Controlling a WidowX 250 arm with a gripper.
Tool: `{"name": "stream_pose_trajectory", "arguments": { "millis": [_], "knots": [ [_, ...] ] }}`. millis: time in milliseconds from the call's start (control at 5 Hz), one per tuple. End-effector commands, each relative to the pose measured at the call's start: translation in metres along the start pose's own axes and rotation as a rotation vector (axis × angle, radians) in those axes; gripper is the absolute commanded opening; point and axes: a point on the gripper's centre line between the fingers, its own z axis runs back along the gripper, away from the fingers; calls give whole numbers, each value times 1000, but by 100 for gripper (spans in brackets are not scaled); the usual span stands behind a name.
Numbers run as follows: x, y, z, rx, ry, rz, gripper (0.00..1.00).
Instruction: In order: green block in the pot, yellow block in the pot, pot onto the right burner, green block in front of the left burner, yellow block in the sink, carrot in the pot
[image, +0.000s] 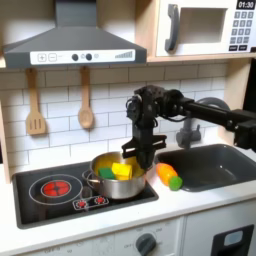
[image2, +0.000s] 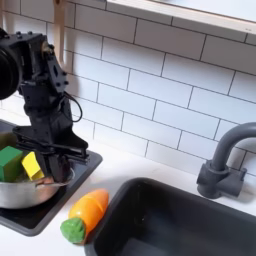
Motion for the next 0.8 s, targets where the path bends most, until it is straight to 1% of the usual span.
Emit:
{"name": "stream_pose_trajectory", "arguments": {
  "millis": [0, 200, 400, 600],
  "knots": [
    [0, 0, -1, 4, 19, -16, 0],
    [-3, 1, 3, 9, 19, 7, 100],
    [-2, -3, 10, -17, 17, 27, 100],
    [2, -4, 19, -7, 17, 43, 100]
  ]
}}
